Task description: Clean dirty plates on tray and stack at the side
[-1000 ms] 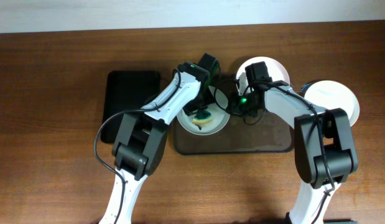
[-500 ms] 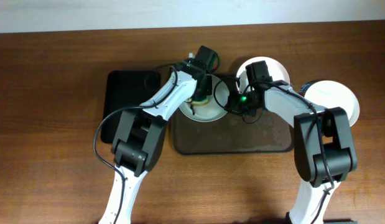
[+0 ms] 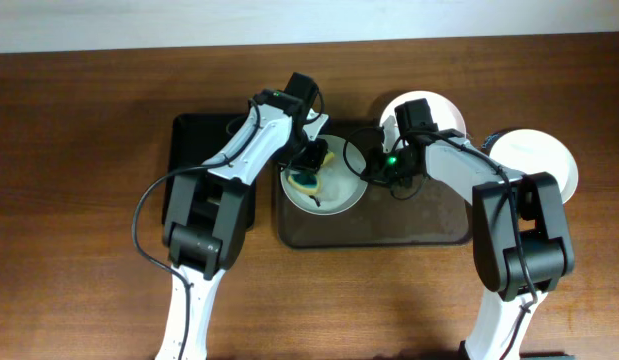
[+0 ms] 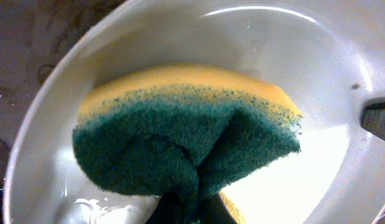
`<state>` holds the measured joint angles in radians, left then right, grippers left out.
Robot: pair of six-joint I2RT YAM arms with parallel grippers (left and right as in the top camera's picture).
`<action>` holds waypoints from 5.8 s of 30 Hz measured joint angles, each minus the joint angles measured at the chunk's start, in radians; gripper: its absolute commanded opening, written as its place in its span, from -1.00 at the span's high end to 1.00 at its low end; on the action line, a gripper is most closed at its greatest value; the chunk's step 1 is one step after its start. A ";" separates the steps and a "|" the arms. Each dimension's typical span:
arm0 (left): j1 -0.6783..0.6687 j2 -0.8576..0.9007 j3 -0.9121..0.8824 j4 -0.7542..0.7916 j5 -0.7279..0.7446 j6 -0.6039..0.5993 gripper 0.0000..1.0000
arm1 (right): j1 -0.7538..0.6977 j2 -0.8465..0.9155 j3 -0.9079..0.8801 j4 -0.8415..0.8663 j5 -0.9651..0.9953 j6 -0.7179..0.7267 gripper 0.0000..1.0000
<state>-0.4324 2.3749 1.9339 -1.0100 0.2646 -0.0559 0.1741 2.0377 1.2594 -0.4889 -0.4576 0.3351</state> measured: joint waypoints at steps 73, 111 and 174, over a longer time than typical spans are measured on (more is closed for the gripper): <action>-0.079 -0.155 -0.323 0.468 -0.246 -0.484 1.00 | 0.049 0.072 0.208 -0.172 0.338 0.150 0.92; -0.001 -0.186 -0.012 0.168 -0.414 -0.310 1.00 | 0.037 0.072 0.204 -0.196 0.229 -0.019 0.92; 0.227 -0.335 0.080 -0.068 -0.194 -0.227 1.00 | -0.409 -0.116 0.177 -0.301 0.286 -0.047 -0.10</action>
<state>-0.2054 2.0399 2.0136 -1.0775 0.0708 -0.2829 -0.2344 1.9213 1.4364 -0.7902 -0.1711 0.2878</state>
